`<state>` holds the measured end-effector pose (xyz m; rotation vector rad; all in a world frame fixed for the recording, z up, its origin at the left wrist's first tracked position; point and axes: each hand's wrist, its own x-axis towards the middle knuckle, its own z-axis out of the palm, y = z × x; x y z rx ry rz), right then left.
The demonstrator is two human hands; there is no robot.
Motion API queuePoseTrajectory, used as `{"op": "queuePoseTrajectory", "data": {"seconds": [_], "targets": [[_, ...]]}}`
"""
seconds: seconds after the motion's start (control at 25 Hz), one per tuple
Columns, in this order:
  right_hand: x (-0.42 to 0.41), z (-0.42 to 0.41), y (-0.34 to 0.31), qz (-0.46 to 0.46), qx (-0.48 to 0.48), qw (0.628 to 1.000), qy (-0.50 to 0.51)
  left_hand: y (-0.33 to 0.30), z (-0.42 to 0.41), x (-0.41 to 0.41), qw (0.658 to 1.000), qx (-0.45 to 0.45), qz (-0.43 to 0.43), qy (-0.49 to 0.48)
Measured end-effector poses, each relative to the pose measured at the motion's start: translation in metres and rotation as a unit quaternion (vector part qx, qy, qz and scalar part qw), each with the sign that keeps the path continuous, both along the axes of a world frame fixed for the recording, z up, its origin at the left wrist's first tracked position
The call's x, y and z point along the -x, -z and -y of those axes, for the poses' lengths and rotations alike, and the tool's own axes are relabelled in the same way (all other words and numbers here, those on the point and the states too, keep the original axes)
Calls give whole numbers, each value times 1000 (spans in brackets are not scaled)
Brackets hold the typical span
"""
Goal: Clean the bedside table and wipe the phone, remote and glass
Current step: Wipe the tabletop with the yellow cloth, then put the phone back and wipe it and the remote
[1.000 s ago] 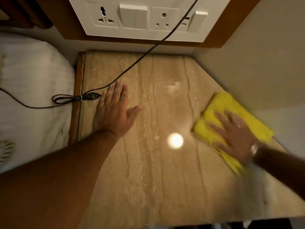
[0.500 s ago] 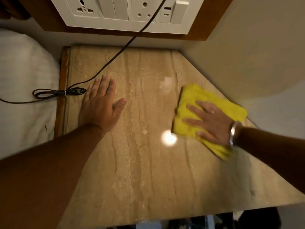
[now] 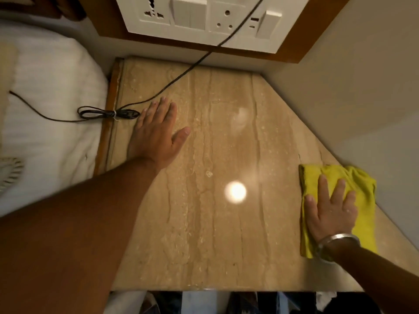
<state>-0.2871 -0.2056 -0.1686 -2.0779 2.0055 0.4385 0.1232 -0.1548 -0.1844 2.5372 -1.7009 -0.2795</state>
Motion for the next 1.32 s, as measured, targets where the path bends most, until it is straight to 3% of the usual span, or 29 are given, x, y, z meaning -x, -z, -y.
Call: {"op": "queuePoseTrajectory", "data": {"seconds": [0.2, 0.32, 0.4, 0.52, 0.6, 0.68, 0.72, 0.8, 0.92, 1.04, 1.12, 1.24, 1.32], "targets": [[-60, -4, -17, 56, 6, 993, 103, -8, -2, -2, 999, -12, -36, 3], [-164, -37, -47, 269, 32, 961, -51, -29, -27, -12, 988, 27, -151, 32], [-247, -66, -69, 412, -5, 905, -102, -50, -61, -40, 986, 115, -123, -4], [-371, -96, -99, 524, -37, 836, -158, -101, -106, -133, 957, 214, 17, -195], [-447, -110, -107, 523, -97, 828, -176, -130, -124, -209, 905, 163, 57, -389], [-510, -118, -109, 502, -196, 826, -166, -143, -133, -266, 838, 69, -58, -538], [-534, -121, -109, 490, -228, 827, -153, -144, -134, -282, 813, 34, -142, -564], [-558, -122, -110, 462, -240, 847, -112, -144, -132, -283, 811, 5, -218, -543], [-519, -105, -111, 468, -208, 858, -35, -153, -123, -233, 857, 12, -191, -478], [-412, -68, -110, 491, -194, 847, 62, -147, -88, -150, 900, 21, -234, -367], [-334, -38, -112, 482, -176, 848, 131, -134, -49, -80, 897, 22, -305, -319], [-236, 19, -115, 466, -88, 861, 184, -115, 19, 32, 862, 8, -412, -295], [-197, 55, -109, 457, -67, 861, 211, -105, 51, 77, 854, 15, -435, -285]]}}
